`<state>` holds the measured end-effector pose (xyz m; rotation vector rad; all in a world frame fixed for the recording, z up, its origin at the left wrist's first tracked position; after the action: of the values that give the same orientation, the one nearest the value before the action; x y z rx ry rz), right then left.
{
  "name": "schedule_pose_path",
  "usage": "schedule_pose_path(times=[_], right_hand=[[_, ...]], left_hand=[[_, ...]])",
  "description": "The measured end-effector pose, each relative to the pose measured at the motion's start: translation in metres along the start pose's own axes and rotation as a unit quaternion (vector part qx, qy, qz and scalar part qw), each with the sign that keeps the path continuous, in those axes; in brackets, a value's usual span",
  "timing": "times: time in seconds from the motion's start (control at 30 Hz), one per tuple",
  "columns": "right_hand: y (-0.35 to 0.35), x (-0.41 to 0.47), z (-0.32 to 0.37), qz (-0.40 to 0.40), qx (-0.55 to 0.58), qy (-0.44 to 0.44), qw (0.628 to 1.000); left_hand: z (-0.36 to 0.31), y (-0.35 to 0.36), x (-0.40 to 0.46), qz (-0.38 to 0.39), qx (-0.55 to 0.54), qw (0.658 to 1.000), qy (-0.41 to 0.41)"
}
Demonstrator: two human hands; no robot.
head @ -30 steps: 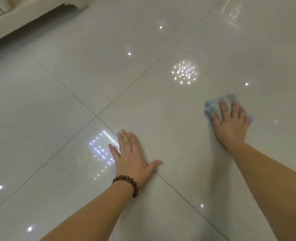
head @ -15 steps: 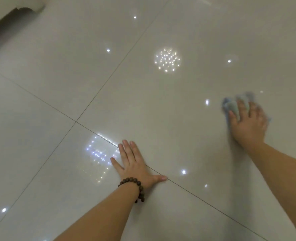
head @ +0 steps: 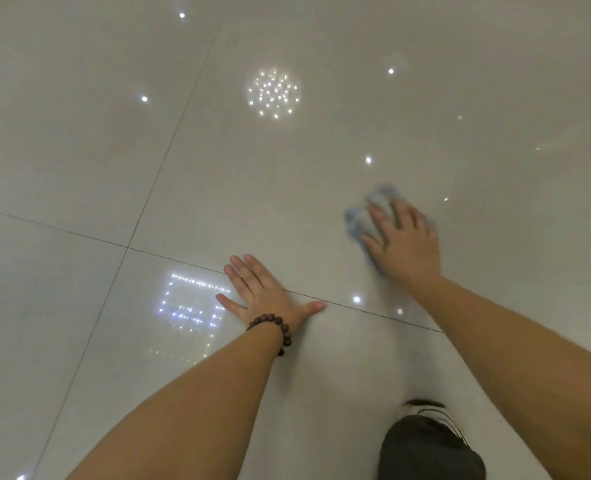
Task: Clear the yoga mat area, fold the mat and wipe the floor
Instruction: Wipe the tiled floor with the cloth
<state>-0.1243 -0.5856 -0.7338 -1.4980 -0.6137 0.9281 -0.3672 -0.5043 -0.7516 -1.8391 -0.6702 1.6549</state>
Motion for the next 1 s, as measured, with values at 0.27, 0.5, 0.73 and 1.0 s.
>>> schedule_pose_path(times=[0.27,0.5,0.73,1.0], right_hand=[[-0.005,-0.060,-0.097,0.136,0.012,0.218,0.966],[0.015,-0.063,0.042,0.024,-0.037,-0.159,0.986],[0.031,-0.111,-0.207,-0.013,0.088,0.291,0.953],[0.035,-0.066,-0.080,-0.067,0.104,0.204,0.971]], left_hand=[[-0.001,0.000,0.001,-0.018,0.005,1.000,-0.005],[-0.002,0.003,0.000,-0.036,0.010,0.999,0.011],[-0.011,0.015,-0.026,-0.088,-0.037,0.993,0.072],[-0.068,0.117,-0.093,0.025,0.146,0.978,0.143]])
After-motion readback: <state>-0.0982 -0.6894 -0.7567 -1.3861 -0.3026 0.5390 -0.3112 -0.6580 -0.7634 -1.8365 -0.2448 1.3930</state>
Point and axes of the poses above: each hand's wrist, its own x-axis towards the middle knuckle, its own y-axis out of the palm, z = x × y, the point moved 6 cm from there along x, towards the middle knuckle, and after that the axes turned 6 degrees about -y, right-handed, at the moved point
